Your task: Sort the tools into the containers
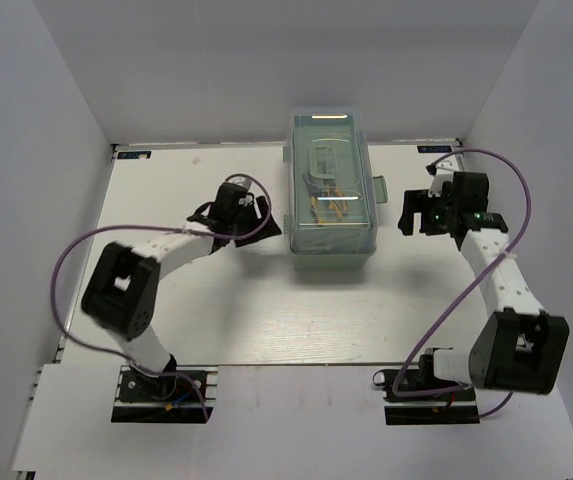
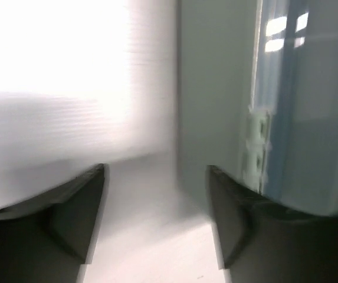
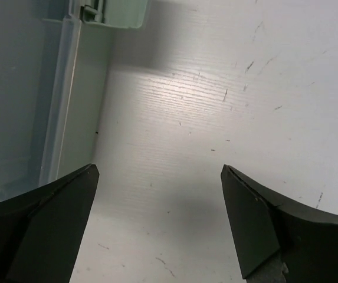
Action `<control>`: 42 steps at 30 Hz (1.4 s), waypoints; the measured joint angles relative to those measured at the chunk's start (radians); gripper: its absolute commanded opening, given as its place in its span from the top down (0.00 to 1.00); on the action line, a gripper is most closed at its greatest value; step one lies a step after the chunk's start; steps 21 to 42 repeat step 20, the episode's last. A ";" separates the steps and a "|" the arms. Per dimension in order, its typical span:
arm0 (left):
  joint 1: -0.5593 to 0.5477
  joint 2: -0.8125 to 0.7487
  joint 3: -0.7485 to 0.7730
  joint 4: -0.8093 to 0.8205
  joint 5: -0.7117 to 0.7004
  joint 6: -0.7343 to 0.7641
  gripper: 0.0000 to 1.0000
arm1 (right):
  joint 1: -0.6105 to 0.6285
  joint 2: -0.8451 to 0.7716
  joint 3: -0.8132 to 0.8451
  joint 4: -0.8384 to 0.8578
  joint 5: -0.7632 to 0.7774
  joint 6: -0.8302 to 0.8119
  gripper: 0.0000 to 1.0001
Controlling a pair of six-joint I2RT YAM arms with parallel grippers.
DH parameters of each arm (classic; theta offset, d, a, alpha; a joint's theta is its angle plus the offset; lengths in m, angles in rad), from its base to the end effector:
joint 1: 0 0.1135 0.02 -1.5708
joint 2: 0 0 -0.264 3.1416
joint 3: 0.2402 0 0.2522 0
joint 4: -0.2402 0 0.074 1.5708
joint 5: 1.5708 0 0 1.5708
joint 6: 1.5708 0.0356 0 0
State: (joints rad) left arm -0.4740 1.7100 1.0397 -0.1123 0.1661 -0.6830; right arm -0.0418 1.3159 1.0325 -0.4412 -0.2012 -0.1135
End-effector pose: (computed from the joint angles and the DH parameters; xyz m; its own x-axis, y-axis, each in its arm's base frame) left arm 0.3205 -0.1710 0.1929 -0.8366 -0.2704 -0.4764 0.0342 0.8423 -0.5380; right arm 0.2870 -0.0049 0.2859 -0.6457 -0.0841 -0.7590 -0.1829 0.9820 0.0468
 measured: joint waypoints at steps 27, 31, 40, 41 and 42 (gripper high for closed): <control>-0.007 -0.859 -0.278 -0.237 -0.140 0.587 0.00 | 0.000 -0.461 -0.357 0.101 -0.019 0.182 0.09; -0.007 -0.859 -0.278 -0.237 -0.140 0.587 0.00 | 0.000 -0.461 -0.357 0.101 -0.019 0.182 0.09; -0.007 -0.859 -0.278 -0.237 -0.140 0.587 0.00 | 0.000 -0.461 -0.357 0.101 -0.019 0.182 0.09; -0.007 -0.859 -0.278 -0.237 -0.140 0.587 0.00 | 0.000 -0.461 -0.357 0.101 -0.019 0.182 0.09; -0.007 -0.859 -0.278 -0.237 -0.140 0.587 0.00 | 0.000 -0.461 -0.357 0.101 -0.019 0.182 0.09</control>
